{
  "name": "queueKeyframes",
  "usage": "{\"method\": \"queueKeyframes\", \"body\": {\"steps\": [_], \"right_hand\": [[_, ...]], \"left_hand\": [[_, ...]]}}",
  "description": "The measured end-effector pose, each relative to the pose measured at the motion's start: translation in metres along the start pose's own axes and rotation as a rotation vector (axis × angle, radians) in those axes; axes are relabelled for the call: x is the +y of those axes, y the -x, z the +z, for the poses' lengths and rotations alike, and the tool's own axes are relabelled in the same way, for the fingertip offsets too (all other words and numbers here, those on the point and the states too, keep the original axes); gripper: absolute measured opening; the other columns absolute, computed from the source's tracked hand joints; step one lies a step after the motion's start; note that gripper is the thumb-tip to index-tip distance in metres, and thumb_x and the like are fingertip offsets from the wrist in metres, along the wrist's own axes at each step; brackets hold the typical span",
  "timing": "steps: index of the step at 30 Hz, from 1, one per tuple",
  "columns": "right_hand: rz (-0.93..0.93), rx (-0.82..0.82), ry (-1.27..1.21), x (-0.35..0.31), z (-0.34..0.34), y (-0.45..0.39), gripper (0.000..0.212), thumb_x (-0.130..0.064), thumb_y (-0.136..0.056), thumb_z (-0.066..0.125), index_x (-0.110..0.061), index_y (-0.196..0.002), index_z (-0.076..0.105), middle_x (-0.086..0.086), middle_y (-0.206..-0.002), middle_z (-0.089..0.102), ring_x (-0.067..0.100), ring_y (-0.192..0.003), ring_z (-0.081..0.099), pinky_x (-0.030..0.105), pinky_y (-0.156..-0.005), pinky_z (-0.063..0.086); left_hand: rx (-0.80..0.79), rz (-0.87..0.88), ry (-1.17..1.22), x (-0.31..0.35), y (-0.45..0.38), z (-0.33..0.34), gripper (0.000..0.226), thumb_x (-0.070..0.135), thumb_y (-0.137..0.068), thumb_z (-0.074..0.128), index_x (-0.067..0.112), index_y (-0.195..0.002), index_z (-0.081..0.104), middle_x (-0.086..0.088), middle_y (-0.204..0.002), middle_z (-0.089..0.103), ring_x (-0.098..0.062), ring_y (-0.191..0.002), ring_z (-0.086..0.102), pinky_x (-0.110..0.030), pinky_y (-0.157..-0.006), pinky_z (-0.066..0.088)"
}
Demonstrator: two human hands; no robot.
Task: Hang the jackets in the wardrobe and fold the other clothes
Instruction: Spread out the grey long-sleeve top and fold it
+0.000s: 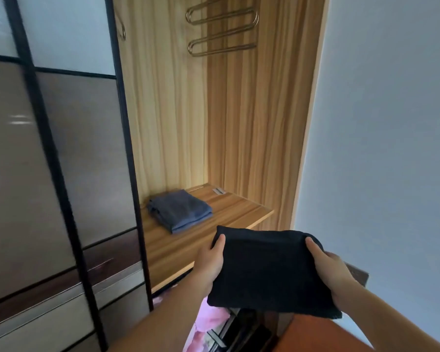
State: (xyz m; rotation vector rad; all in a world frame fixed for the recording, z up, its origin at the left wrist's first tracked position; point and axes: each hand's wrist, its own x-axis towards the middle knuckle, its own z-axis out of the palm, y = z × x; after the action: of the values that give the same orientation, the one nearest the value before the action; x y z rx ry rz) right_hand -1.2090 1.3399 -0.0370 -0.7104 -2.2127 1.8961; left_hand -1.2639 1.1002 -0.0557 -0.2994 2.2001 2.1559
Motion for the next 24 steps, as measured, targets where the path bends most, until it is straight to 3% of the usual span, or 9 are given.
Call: {"method": "queueKeyframes", "body": {"steps": [3,7,11,13,15,17,19,22,24], "right_hand": [[0.022,-0.038,0.034,-0.007,0.013,-0.049,0.048,-0.064,-0.09,0.045,-0.02,-0.098,0.059,0.004,-0.093,0.065,0.023,-0.084,0.059,0.039,-0.083,0.043],[0.029,-0.134,0.037,-0.013,0.043,-0.117,0.048,-0.063,-0.09,0.047,-0.018,-0.097,0.061,0.005,-0.091,0.066,0.025,-0.084,0.061,0.038,-0.081,0.043],[0.063,-0.303,0.016,-0.026,0.083,-0.18,0.05,-0.064,-0.084,0.057,-0.014,-0.093,0.062,0.008,-0.092,0.067,0.031,-0.088,0.063,0.041,-0.087,0.049],[0.078,-0.395,0.009,-0.034,0.104,-0.21,0.047,-0.059,-0.085,0.06,-0.013,-0.09,0.061,0.002,-0.08,0.068,0.026,-0.08,0.063,0.036,-0.076,0.05],[0.095,-0.514,-0.01,-0.039,0.124,-0.235,0.044,-0.054,-0.088,0.059,-0.011,-0.095,0.065,0.002,-0.076,0.072,0.025,-0.078,0.064,0.033,-0.069,0.05],[0.114,-0.589,-0.039,-0.042,0.144,-0.258,0.052,-0.054,-0.087,0.061,-0.009,-0.113,0.064,0.011,-0.105,0.07,0.032,-0.097,0.063,0.042,-0.091,0.049],[0.148,-0.629,-0.071,-0.046,0.165,-0.274,0.055,-0.052,-0.087,0.062,-0.008,-0.121,0.061,0.016,-0.118,0.064,0.036,-0.108,0.06,0.047,-0.104,0.043],[0.175,-0.714,-0.049,-0.049,0.199,-0.29,0.047,-0.039,-0.091,0.062,-0.003,-0.121,0.061,0.021,-0.121,0.063,0.039,-0.113,0.058,0.049,-0.107,0.04],[0.161,-0.716,-0.019,-0.053,0.222,-0.302,0.042,-0.027,-0.091,0.062,0.003,-0.12,0.06,0.024,-0.12,0.062,0.04,-0.113,0.057,0.048,-0.106,0.04]], "left_hand": [[0.054,0.011,-0.02,0.004,-0.041,0.011,0.042,0.054,-0.094,0.048,0.025,-0.122,0.061,0.025,-0.082,0.048,0.006,-0.074,0.044,-0.021,-0.066,0.035],[0.093,0.011,-0.061,0.005,-0.098,0.014,0.045,0.055,-0.095,0.045,0.027,-0.127,0.059,0.014,-0.103,0.057,-0.01,-0.094,0.051,-0.029,-0.089,0.037],[0.207,0.027,-0.089,0.014,-0.14,0.006,0.041,0.049,-0.097,0.047,0.026,-0.129,0.057,0.006,-0.121,0.058,-0.016,-0.108,0.054,-0.031,-0.097,0.041],[0.244,0.01,-0.092,0.021,-0.156,0.001,0.041,0.048,-0.096,0.05,0.023,-0.128,0.057,0.002,-0.124,0.06,-0.018,-0.109,0.058,-0.03,-0.091,0.047],[0.229,-0.024,-0.072,0.028,-0.166,-0.004,0.039,0.047,-0.094,0.055,0.021,-0.121,0.063,0.003,-0.111,0.067,-0.016,-0.097,0.064,-0.025,-0.074,0.052],[0.219,-0.059,-0.021,0.029,-0.175,-0.008,0.034,0.045,-0.091,0.062,0.021,-0.114,0.067,0.003,-0.101,0.072,-0.015,-0.09,0.069,-0.024,-0.068,0.054],[0.232,-0.1,0.028,0.028,-0.183,-0.014,0.033,0.042,-0.088,0.068,0.022,-0.114,0.066,0.002,-0.1,0.073,-0.016,-0.087,0.071,-0.024,-0.065,0.055],[0.287,-0.161,0.084,0.021,-0.201,-0.03,0.042,0.04,-0.085,0.071,0.021,-0.121,0.06,-0.004,-0.11,0.07,-0.023,-0.094,0.069,-0.035,-0.079,0.057],[0.325,-0.225,0.129,0.019,-0.213,-0.043,0.04,0.039,-0.085,0.07,0.021,-0.12,0.06,-0.005,-0.109,0.07,-0.025,-0.095,0.069,-0.036,-0.077,0.056]]}}
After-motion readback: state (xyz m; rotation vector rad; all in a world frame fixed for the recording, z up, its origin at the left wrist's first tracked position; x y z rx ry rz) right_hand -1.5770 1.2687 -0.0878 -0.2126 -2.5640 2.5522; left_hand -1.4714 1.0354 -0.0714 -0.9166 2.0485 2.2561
